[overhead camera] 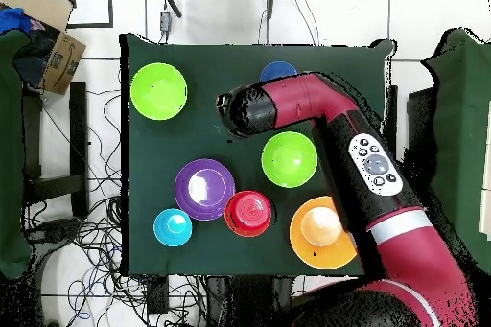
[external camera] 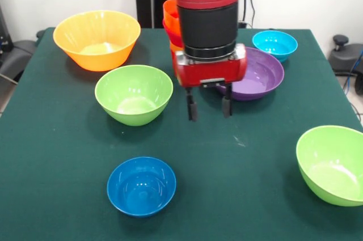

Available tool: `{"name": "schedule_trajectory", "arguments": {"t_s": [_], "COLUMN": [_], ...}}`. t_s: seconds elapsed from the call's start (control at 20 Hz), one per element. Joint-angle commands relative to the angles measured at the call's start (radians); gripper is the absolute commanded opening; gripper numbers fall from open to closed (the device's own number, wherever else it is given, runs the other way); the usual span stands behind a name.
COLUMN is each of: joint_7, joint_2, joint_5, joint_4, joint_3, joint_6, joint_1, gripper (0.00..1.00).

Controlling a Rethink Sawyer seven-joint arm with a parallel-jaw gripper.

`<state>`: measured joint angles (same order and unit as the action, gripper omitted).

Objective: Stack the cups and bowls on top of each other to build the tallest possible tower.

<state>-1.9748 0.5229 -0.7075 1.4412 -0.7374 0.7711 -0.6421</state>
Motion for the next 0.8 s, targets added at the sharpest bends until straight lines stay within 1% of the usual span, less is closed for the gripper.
{"name": "schedule_trajectory", "arguments": {"t_s": [0.05,0.3,0.5,0.8], "joint_7": [0.418,0.467,0.497,0.485], "joint_2": [0.026,0.022,0.023,0.048], "joint_5": [0.007,0.008,0.011,0.016], "joint_4": [-0.079,-0.086,-0.089,-0.041], "joint_3": [-0.035,-0.059,-0.056,-0.031], "joint_6": [0.186,0.214,0.233,0.240], "joint_1": [-0.040,-0.074,-0.091,-0.108], "gripper": [1.00,1.00,1.00,1.00]}}
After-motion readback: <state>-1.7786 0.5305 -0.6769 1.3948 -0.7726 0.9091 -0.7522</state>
